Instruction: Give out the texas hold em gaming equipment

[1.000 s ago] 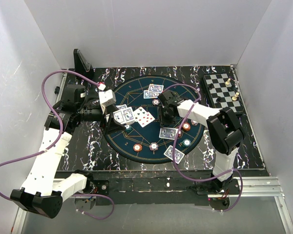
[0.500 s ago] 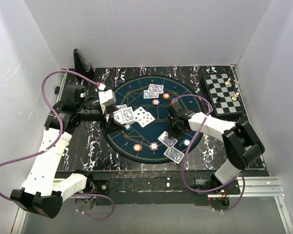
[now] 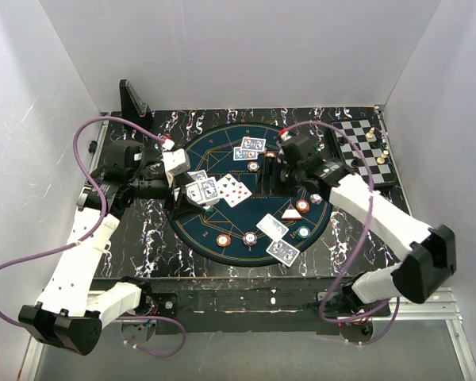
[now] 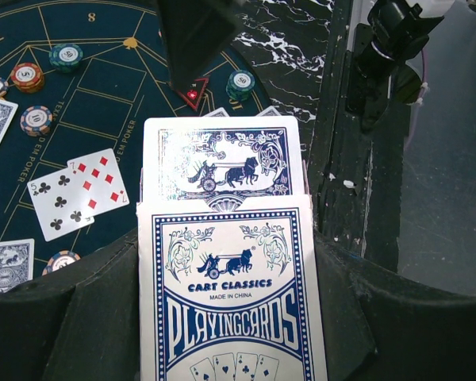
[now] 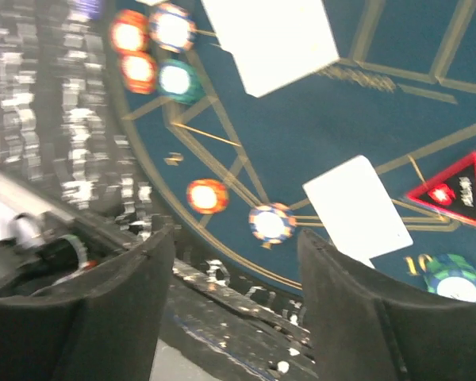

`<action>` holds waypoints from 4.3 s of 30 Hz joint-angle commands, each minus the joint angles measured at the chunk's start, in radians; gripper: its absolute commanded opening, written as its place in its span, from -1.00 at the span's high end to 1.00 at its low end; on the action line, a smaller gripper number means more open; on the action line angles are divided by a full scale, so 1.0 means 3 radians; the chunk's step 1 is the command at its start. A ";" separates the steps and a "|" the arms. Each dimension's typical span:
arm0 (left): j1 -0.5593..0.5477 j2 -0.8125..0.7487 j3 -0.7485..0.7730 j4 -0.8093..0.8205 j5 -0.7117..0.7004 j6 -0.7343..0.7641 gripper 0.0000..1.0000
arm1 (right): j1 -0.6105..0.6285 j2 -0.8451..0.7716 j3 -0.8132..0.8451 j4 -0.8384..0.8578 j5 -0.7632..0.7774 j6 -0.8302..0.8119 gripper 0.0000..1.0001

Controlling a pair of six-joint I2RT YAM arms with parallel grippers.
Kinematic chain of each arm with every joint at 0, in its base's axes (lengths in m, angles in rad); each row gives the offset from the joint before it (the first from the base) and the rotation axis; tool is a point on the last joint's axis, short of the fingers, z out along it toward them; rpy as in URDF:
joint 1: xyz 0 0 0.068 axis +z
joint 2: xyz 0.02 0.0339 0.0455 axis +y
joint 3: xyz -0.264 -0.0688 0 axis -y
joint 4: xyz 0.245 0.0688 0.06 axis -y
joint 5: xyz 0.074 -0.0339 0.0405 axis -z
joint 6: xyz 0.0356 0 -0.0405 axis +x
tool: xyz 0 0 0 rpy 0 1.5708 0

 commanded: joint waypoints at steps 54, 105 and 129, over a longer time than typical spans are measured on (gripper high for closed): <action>0.0013 0.0051 0.0110 0.0034 0.0194 0.0172 0.15 | 0.0295 -0.0103 0.0260 0.1289 -0.1602 0.1132 -0.08; 0.0013 -0.0036 0.0059 -0.0037 0.0153 0.0203 0.16 | -0.0523 0.0033 0.1502 -0.0659 -0.0294 -0.0192 0.95; 0.0013 -0.0123 0.0156 -0.0278 0.0178 0.0223 0.16 | 0.0586 0.3020 0.3210 -0.1432 0.2872 -0.1143 0.97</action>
